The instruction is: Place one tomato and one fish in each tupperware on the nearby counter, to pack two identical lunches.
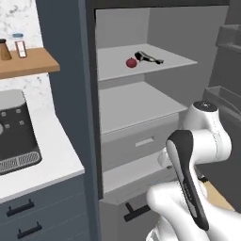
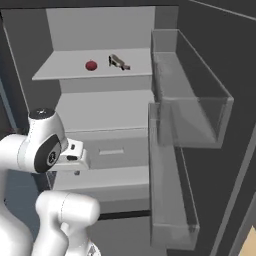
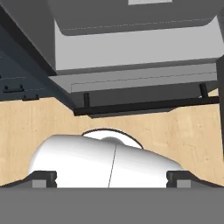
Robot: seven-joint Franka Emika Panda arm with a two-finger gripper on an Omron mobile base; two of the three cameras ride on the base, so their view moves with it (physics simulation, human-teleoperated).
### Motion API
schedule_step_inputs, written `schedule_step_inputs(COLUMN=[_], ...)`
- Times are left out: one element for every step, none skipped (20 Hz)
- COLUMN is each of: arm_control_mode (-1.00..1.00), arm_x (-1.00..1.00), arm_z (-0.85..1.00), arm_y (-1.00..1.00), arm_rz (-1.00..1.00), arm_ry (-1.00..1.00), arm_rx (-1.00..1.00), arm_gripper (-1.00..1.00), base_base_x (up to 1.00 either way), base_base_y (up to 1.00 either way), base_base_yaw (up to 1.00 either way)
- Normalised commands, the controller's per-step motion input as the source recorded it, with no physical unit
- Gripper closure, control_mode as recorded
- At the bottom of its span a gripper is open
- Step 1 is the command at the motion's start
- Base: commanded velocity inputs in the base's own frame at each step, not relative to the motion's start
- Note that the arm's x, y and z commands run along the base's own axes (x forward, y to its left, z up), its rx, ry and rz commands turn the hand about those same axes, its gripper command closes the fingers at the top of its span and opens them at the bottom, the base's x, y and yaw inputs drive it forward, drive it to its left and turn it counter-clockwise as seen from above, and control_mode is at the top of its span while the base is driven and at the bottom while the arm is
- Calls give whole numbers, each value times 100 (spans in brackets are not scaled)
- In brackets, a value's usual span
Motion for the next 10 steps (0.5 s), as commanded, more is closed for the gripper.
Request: schedule_step_inputs(arm_control_mode=[100,100,100,100,100,100,100,100,100,100], arm_x=[0,0,0,0,0,0,0,0,0,0], arm_z=[0,0,0,0,0,0,0,0,0,0], arm_y=[0,0,0,0,0,0,0,0,0,0], arm_rz=[0,0,0,0,0,0,0,0,0,0], arm_ry=[0,0,0,0,0,0,0,0,0,0], arm_rx=[0,0,0,0,0,0,0,0,0,0], arm_gripper=[-100,-100,-100,-100,-100,-100,-100,-100,-100,-100], base_base_x=[11,9,22,37,48,50,63,66,67,60], base_base_y=[-41,-32,-26,-19,-24,-31,-39,-39,-39,-39], base_base_yaw=[15,13,10,7,4,0,0,0,0,0])
